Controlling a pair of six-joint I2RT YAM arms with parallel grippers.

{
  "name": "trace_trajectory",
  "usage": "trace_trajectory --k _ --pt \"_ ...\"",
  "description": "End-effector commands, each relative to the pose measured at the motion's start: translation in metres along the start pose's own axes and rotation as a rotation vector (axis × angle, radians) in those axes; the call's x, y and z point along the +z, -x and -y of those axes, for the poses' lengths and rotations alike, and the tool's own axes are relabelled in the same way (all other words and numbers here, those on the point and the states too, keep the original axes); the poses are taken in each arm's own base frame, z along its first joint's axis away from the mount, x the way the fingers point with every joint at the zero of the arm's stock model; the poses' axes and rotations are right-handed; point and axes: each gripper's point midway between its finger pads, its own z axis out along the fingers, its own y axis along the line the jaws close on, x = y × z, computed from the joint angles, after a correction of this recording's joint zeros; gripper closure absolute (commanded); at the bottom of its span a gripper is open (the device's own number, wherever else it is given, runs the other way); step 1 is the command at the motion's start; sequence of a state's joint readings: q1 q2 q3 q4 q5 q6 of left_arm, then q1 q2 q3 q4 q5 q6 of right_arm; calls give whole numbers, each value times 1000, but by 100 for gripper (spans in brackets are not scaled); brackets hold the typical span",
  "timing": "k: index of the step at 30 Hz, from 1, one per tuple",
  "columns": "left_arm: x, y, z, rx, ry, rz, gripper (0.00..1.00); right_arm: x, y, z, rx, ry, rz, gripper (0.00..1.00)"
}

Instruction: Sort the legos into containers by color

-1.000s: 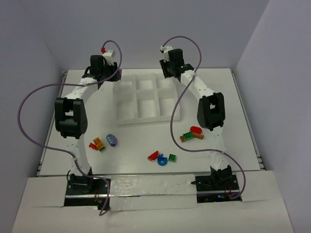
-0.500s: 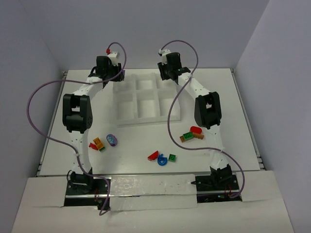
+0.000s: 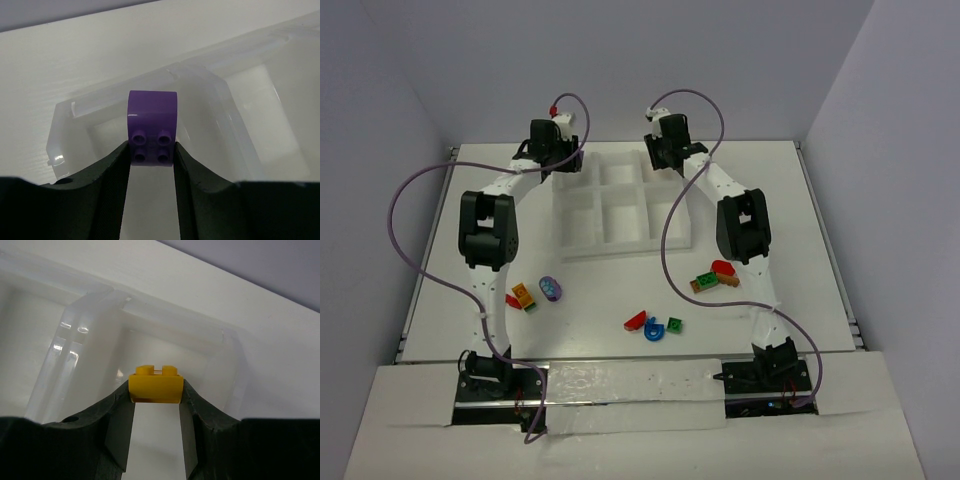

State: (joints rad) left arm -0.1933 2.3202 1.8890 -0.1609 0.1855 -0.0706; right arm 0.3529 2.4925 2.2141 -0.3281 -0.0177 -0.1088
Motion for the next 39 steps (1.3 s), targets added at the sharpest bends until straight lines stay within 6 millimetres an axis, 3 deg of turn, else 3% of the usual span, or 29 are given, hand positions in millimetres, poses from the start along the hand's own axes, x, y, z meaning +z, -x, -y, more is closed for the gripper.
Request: trace_trajectory --k 1,6,8,10,14,16,17,18,19,22,24,28,29,31,36,37,38,39 --pt "-3 25 1 6 11 46 49 -3 32 1 2 -40 86 72" --pt "-13 39 7 8 -8 60 31 -6 32 -2 -1 -33 86 52" --pt "-19 48 9 12 -14 74 29 -7 32 -4 -1 -32 86 47" --pt "-33 64 17 20 -38 100 27 -11 37 -4 1 -36 94 35" --pt "-78 103 38 43 -112 181 25 -25 53 -3 1 -46 123 22" --pt "-98 102 51 63 -173 179 25 -33 62 -3 3 -51 135 17" --pt "-121 114 59 84 -198 210 25 -37 66 -2 5 -55 142 15" --pt "-127 117 62 102 -215 219 25 -43 71 -1 8 -56 148 14" --pt "-150 115 69 145 -248 228 25 -52 79 -2 11 -51 160 11" --pt "-198 93 80 308 -355 222 24 -86 102 -5 20 -25 203 4" --pt "-241 52 93 453 -507 163 23 -117 119 -9 24 5 239 1" --pt "-287 -18 96 653 -643 19 22 -155 130 -15 36 51 260 0" --pt "-304 -51 98 711 -697 -53 21 -170 129 -19 36 72 254 0" --pt "-325 -97 100 760 -773 -146 21 -189 126 -24 34 105 247 0" --pt "-346 -166 99 908 -883 -269 22 -223 97 -23 22 138 194 0" --pt "-346 -167 99 955 -883 -266 22 -228 92 -22 24 145 183 0" --pt "-346 -188 97 1010 -905 -301 23 -237 82 -19 32 153 165 0" --pt "-348 -194 97 1053 -909 -306 23 -242 75 -18 35 164 152 0"
